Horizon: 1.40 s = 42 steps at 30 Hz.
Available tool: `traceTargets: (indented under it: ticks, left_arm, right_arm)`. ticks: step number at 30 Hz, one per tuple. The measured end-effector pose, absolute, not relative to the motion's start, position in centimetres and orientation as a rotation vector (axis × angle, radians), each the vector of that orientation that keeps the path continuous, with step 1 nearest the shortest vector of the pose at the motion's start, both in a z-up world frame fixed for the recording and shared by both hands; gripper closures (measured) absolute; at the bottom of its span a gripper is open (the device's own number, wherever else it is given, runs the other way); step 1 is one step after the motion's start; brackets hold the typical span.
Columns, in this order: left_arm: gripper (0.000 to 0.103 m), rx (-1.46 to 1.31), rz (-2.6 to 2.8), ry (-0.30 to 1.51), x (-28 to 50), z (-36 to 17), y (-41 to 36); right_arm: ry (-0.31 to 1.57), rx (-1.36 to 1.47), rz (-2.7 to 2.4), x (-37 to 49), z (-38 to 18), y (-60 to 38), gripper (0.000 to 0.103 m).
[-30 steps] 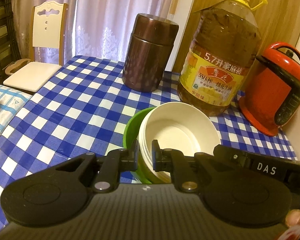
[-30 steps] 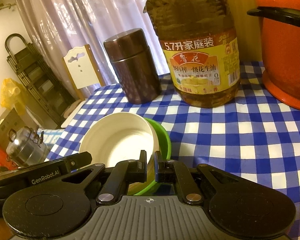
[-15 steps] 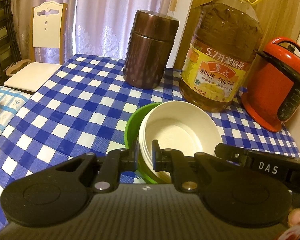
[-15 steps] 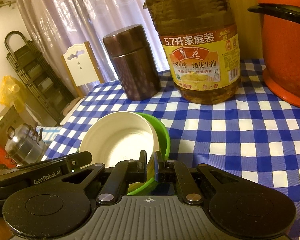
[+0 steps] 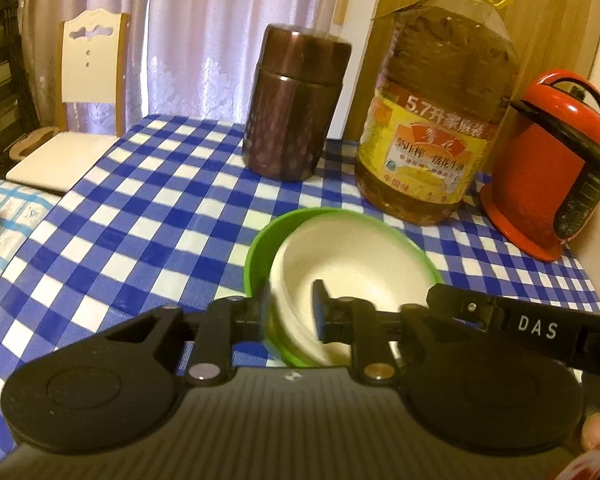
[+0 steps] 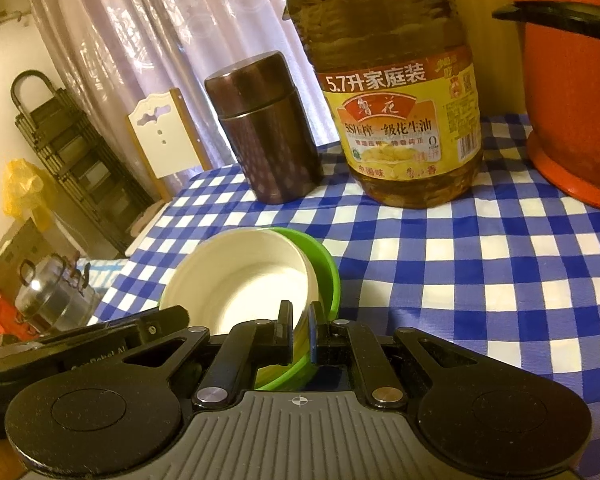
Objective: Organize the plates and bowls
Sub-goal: 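Lower the cream bowl into the green bowl and open both grippers, then withdraw both grippers and move them to the steel bowl rim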
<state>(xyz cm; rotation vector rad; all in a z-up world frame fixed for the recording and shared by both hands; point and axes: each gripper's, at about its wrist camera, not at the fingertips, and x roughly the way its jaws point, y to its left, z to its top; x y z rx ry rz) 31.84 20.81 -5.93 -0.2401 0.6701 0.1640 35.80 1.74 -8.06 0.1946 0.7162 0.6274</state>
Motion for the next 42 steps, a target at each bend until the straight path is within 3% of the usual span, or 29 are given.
traceTargets:
  ticks: [3, 5, 7, 25, 42]
  left_arm:
    - [0.068, -0.202, 0.183, 0.639, 31.6, -5.5, 20.6]
    - [0.068, -0.193, 0.202, 0.627, 31.4, -5.4, 20.8]
    - [0.068, -0.227, 0.204, 0.620, 31.2, -5.4, 21.4]
    - [0.068, -0.298, 0.185, 0.605, 28.0, -3.4, 21.1]
    - [0.068, -0.309, 0.176, 0.695, 14.9, -0.9, 18.7]
  right_arm:
    - [0.699, 0.207, 0.625, 35.8, -7.9, 1.5, 0.090]
    - [0.695, 0.213, 0.618, 35.7, -7.8, 1.2, 0.076]
    - [0.689, 0.231, 0.618, 35.7, -7.8, 0.9, 0.072]
    - [0.683, 0.298, 0.605, 32.3, -5.9, -1.2, 0.071]
    - [0.769, 0.328, 0.563, 20.5, -4.2, -4.4, 0.071]
